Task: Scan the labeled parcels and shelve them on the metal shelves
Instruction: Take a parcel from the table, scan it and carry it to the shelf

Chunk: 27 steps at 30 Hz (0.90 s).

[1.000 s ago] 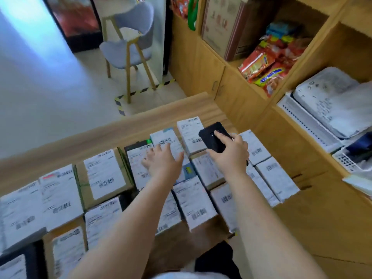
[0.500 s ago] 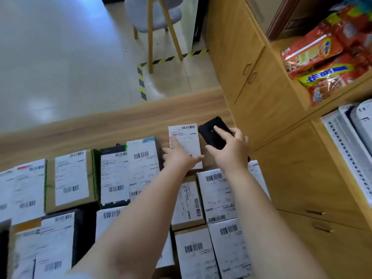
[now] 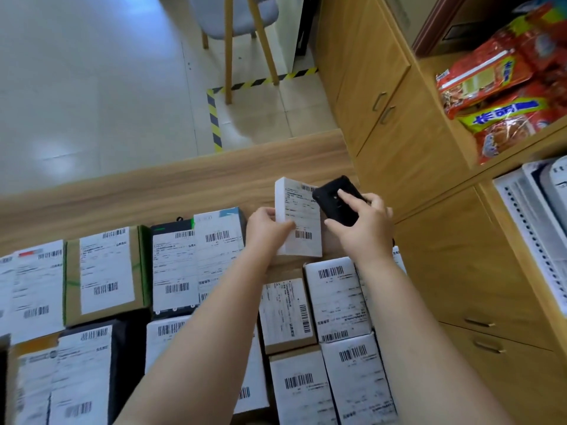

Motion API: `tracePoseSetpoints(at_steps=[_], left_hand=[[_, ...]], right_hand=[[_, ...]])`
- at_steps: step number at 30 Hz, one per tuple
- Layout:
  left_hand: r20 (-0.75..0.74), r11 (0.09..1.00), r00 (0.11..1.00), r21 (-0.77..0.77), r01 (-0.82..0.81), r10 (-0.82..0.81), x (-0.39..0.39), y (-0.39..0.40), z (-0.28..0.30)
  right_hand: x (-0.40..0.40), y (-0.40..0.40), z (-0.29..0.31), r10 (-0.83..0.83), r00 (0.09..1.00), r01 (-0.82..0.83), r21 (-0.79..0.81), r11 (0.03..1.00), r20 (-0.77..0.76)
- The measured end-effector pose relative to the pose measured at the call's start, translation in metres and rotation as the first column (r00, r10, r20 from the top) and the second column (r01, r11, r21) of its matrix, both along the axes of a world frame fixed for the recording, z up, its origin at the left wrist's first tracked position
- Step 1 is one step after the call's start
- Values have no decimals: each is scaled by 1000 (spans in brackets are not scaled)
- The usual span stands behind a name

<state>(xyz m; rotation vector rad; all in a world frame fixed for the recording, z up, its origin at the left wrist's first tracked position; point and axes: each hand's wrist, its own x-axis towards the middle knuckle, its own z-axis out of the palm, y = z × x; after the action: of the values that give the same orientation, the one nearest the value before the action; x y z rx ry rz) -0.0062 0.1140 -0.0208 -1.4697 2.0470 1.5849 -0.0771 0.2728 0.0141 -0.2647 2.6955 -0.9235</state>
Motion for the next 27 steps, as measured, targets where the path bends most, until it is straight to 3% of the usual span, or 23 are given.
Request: tracePoseSetpoints(at_steps=[2, 6, 11, 18, 27], left_hand=[[-98, 993, 994, 113, -37, 48, 6, -6, 10], [-333, 967, 914, 187, -175, 230, 19, -17, 31], [-500, 915, 769, 152, -375, 398, 49, -26, 57], [-581, 829, 645, 93, -552, 496, 99, -30, 86], [-623, 635, 435, 133, -761, 650, 191, -26, 98]], right_hand=[[1, 8, 9, 5, 1000, -4, -6, 1000, 7], [5, 17, 29, 39, 999, -39, -41, 998, 1], [23, 8, 45, 264, 964, -264, -19, 964, -29], [65, -13, 68, 547, 831, -537, 108, 837, -105], [123, -42, 88, 762, 645, -757, 86, 648, -65]])
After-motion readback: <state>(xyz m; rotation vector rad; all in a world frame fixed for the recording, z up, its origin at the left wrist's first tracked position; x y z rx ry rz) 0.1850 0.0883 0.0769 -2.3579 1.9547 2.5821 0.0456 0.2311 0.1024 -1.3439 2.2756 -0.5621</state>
